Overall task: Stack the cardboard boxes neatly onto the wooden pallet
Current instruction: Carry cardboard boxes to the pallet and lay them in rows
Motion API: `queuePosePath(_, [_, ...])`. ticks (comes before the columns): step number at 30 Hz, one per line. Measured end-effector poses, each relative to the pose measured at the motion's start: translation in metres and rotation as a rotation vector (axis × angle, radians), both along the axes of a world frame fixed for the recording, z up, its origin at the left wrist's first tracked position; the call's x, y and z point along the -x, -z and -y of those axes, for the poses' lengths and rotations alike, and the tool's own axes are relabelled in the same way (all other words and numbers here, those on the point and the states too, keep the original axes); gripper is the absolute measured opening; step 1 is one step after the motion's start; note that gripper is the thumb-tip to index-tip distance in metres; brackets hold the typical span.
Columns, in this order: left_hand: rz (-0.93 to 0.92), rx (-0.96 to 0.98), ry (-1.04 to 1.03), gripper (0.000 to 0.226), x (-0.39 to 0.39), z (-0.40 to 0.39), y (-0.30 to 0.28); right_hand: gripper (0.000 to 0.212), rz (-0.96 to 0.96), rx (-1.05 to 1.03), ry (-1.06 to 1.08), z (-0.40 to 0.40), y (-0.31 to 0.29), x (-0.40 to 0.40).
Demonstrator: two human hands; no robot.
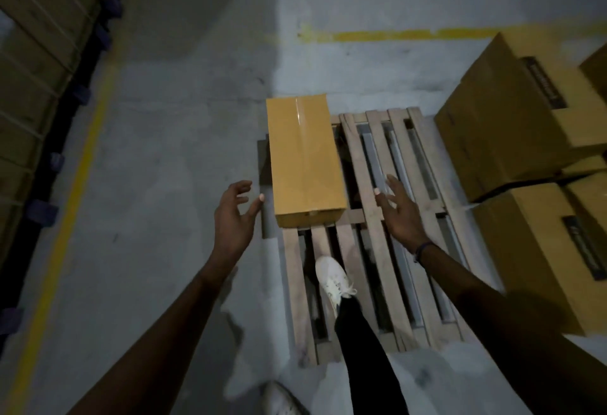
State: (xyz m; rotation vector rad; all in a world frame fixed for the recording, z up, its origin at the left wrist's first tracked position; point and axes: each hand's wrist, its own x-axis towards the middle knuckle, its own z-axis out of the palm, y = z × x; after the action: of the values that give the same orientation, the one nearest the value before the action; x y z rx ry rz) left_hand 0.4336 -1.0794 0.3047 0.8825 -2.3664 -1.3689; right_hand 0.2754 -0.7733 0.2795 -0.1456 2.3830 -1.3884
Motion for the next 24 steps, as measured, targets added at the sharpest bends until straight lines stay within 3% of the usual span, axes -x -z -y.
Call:
queuePosePath(6, [-0.114,-0.02,0.009,0.038,-0.074,-0.045,-0.155,0.06,-0.06,0.058,0.033,-0.067,-0.152,-0.092])
queuePosePath(11, [-0.167,-0.091,-0.006,0.034,-0.128,-0.098,-0.238,0.057,-0.069,0.097,0.095,-0.13,-0.232,-0.166])
queuePosePath(17, [-0.189,-0.136,0.044,0.032,-0.165,-0.168,-0.269,0.055,-0.068,0.084,0.204,-0.22,-0.258,-0.236])
queuePosePath(24, [-0.209,-0.148,0.15,0.027,-0.155,-0.278,-0.27,0.058,-0.07,0.07,0.363,-0.355,-0.263,-0.257])
